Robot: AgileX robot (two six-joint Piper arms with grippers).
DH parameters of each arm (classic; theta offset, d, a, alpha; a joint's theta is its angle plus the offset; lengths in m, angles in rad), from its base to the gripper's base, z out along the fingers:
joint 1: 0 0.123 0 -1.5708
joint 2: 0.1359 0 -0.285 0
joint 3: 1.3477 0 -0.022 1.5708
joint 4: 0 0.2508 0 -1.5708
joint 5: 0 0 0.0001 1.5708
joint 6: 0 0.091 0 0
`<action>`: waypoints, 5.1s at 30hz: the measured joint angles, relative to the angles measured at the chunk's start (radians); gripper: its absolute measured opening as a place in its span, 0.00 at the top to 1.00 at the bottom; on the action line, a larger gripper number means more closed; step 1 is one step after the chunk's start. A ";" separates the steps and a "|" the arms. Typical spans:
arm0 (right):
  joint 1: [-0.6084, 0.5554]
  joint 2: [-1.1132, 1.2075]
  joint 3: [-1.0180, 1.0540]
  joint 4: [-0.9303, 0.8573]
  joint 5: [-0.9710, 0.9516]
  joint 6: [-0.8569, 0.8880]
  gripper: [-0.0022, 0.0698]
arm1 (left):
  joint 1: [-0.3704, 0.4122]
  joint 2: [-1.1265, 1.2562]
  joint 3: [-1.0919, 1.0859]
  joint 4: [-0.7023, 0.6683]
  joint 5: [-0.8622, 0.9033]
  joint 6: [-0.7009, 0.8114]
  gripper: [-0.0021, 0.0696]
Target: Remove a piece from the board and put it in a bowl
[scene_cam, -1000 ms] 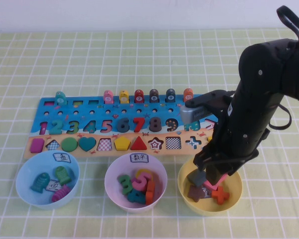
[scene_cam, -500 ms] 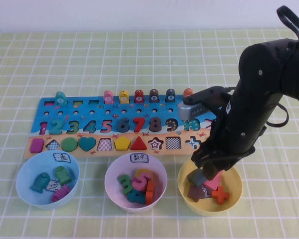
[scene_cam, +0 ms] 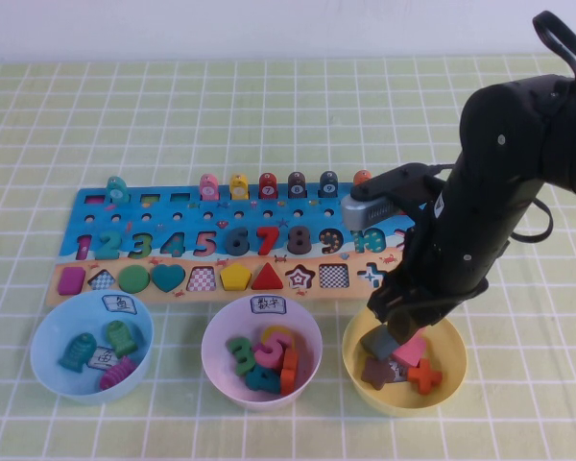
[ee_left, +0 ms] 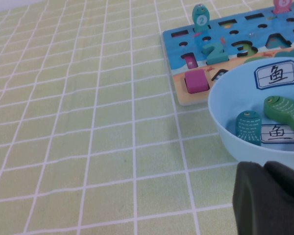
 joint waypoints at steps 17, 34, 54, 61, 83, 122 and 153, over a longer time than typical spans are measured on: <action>0.000 0.062 0.000 -0.003 -0.003 -0.004 0.56 | 0.000 0.000 0.000 0.000 0.000 0.000 0.98; 0.000 0.062 0.000 -0.006 -0.018 -0.023 0.40 | 0.000 0.000 0.000 0.000 0.000 0.000 0.98; 0.000 -0.183 0.032 0.006 -0.157 -0.009 0.96 | 0.000 0.000 0.000 0.000 0.000 0.000 0.98; 0.000 -0.521 0.262 0.006 -0.356 0.013 0.99 | 0.000 0.000 0.000 0.000 0.000 0.000 0.98; 0.000 -1.211 0.708 -0.001 -0.522 0.021 0.99 | 0.000 0.000 0.000 0.000 0.000 0.000 0.98; 0.000 -1.237 0.740 -0.040 -0.188 0.044 0.99 | 0.000 0.000 0.000 0.000 0.000 0.000 0.98; -0.532 -1.664 1.386 -0.277 -1.216 0.050 0.99 | 0.000 0.000 0.000 0.000 0.000 0.000 0.98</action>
